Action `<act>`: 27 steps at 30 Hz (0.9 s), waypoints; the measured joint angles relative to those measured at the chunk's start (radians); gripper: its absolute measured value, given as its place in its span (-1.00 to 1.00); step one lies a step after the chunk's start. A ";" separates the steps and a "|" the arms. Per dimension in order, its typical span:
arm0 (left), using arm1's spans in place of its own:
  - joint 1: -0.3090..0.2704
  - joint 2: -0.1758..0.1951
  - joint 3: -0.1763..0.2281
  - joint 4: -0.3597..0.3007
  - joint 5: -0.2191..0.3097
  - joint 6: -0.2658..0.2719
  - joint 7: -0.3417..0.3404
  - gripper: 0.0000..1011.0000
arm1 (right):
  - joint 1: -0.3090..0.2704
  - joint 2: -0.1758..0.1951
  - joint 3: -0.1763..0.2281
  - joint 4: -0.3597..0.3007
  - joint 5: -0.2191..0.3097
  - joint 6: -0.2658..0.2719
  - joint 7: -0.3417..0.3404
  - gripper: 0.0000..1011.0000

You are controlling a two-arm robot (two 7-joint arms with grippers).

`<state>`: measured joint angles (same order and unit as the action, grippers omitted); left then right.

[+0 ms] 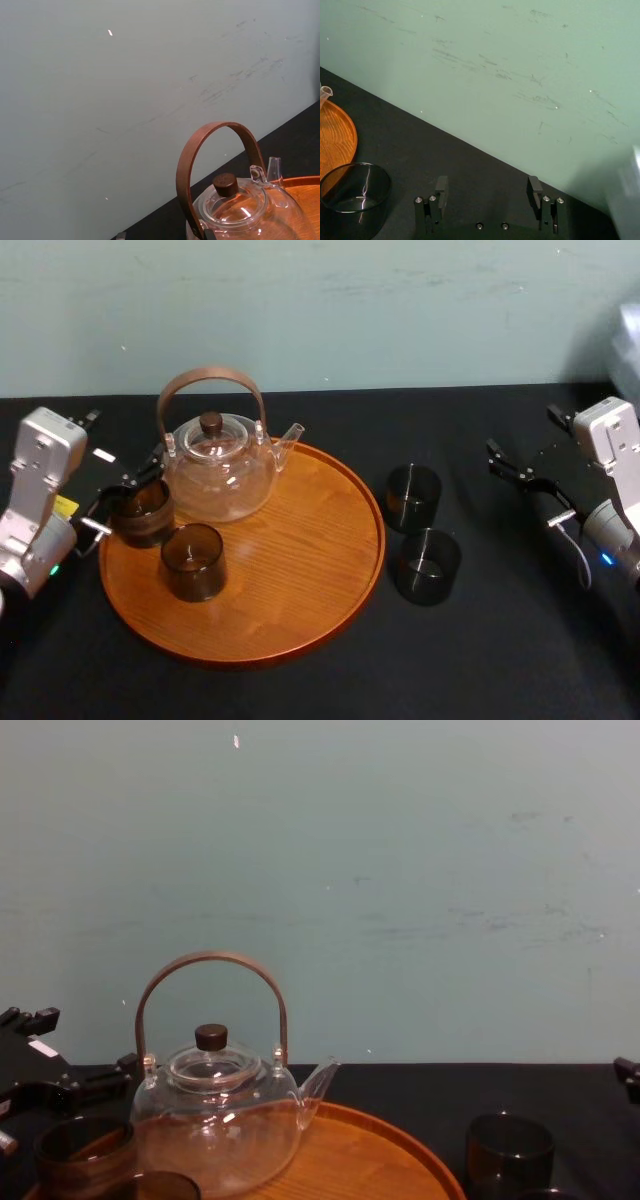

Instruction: Pick up the glass from the table and place it on the tray.

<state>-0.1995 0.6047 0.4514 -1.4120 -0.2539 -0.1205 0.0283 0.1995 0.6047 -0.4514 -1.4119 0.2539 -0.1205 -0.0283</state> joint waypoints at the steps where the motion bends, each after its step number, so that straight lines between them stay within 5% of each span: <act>1: 0.000 0.000 0.000 0.000 0.000 0.000 0.000 0.98 | 0.000 0.000 0.000 0.000 0.000 0.000 0.000 0.98; 27: 0.000 0.000 0.000 0.000 0.000 0.000 0.000 0.98 | 0.000 0.000 0.000 0.000 0.000 0.000 0.000 0.98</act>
<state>-0.1996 0.6047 0.4514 -1.4120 -0.2539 -0.1205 0.0283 0.1995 0.6047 -0.4514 -1.4120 0.2539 -0.1205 -0.0283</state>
